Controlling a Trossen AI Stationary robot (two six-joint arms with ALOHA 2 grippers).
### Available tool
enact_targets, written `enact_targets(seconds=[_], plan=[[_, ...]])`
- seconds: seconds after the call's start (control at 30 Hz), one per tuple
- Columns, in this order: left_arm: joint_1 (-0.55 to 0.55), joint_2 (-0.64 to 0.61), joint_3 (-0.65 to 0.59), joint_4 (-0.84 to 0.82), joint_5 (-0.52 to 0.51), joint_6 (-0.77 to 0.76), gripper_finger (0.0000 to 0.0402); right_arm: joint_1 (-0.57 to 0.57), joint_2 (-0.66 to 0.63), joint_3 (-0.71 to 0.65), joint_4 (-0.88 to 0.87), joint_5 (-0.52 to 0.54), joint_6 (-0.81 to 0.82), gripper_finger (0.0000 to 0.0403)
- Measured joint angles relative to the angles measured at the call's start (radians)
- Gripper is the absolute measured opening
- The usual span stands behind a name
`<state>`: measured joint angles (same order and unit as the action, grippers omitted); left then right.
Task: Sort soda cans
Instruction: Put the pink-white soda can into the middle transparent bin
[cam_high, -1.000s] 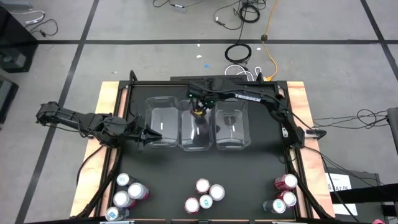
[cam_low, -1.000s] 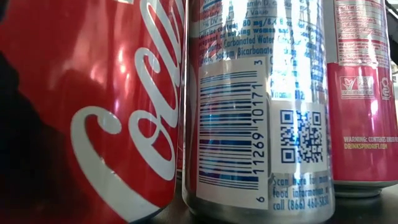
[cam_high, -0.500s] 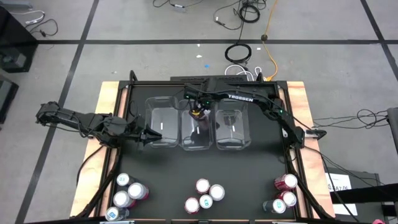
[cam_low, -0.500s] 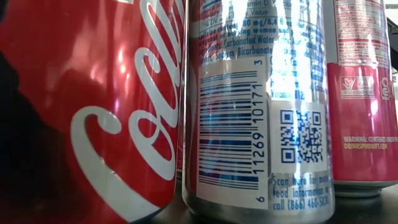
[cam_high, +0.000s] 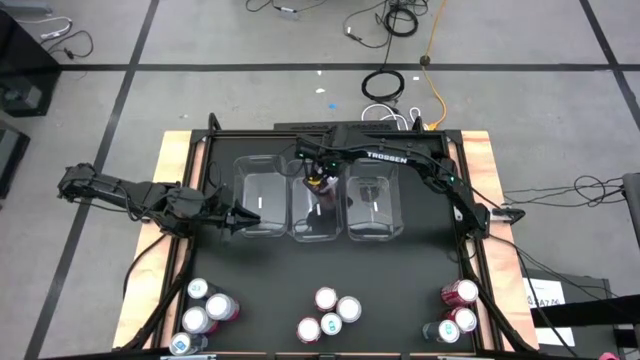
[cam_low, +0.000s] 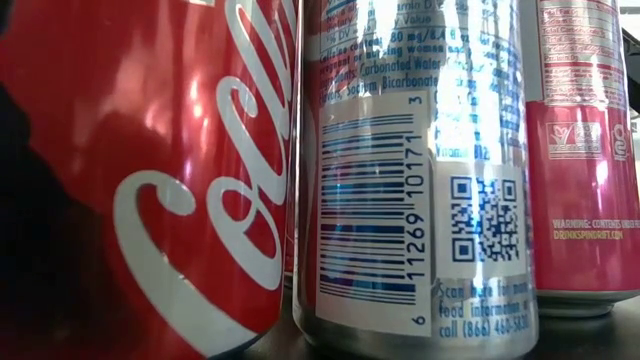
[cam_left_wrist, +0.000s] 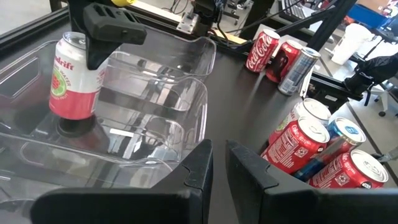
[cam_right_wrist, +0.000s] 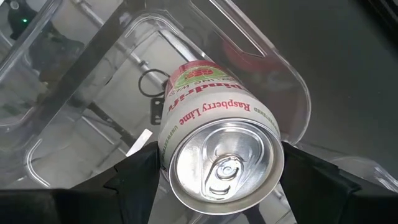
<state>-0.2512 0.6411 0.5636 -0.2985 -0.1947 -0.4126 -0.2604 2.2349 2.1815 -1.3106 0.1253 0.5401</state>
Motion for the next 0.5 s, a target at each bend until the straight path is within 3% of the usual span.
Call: enact_targets(seconds=[0.5], plan=[[0.0, 0.0, 0.0, 0.0, 0.0, -0.001, 0.0054, 0.0, 0.0, 0.0, 0.001, 0.0, 0.065, 0.0279]])
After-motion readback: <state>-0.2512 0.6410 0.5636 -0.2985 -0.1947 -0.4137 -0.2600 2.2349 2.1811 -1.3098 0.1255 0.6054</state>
